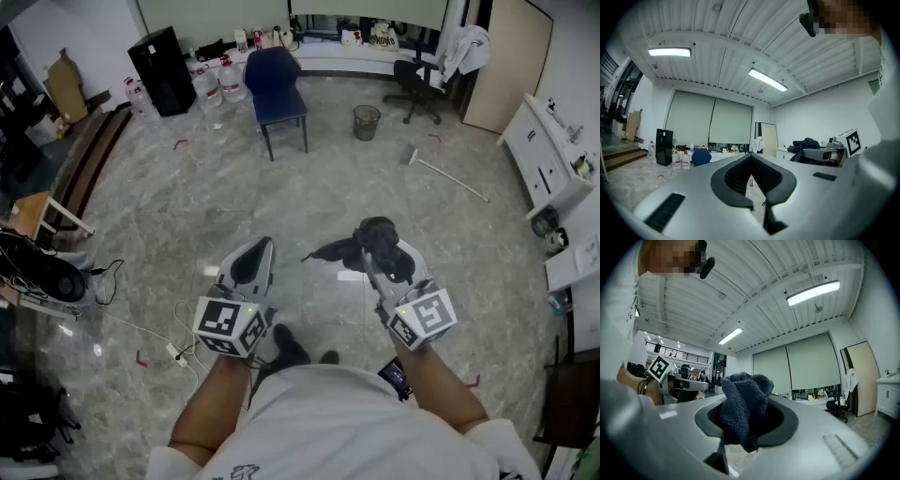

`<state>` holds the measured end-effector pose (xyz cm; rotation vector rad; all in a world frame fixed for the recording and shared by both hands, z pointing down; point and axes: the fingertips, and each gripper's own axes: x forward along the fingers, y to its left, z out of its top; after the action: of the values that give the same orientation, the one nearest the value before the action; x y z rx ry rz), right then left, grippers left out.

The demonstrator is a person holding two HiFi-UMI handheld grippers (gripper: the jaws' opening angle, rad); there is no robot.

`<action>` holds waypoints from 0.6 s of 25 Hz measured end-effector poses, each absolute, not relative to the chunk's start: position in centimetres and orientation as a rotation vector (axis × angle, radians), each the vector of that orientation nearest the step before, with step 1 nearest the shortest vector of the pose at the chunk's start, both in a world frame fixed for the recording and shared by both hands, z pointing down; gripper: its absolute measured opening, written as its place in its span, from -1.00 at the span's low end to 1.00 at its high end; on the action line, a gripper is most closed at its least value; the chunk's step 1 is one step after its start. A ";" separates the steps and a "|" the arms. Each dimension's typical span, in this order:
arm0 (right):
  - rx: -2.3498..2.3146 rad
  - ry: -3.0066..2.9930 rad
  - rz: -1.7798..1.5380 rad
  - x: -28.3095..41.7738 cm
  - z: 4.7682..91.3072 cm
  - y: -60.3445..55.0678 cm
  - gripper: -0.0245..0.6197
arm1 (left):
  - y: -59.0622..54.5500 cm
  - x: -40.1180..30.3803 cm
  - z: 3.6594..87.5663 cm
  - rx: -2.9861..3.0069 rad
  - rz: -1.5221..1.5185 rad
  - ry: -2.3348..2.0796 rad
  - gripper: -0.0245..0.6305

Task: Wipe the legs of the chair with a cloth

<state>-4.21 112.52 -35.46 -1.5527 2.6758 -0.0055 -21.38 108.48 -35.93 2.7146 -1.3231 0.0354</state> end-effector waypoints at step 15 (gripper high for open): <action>-1.561 2.670 -0.025 -4.1 -35.3 110.8 -0.53 | 106.3 -21.5 -35.5 2.706 0.033 -1.298 -0.91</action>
<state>-4.12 110.76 -35.31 -1.5610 2.6703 -0.0253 -21.52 106.35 -35.48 2.7064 -1.2978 0.0328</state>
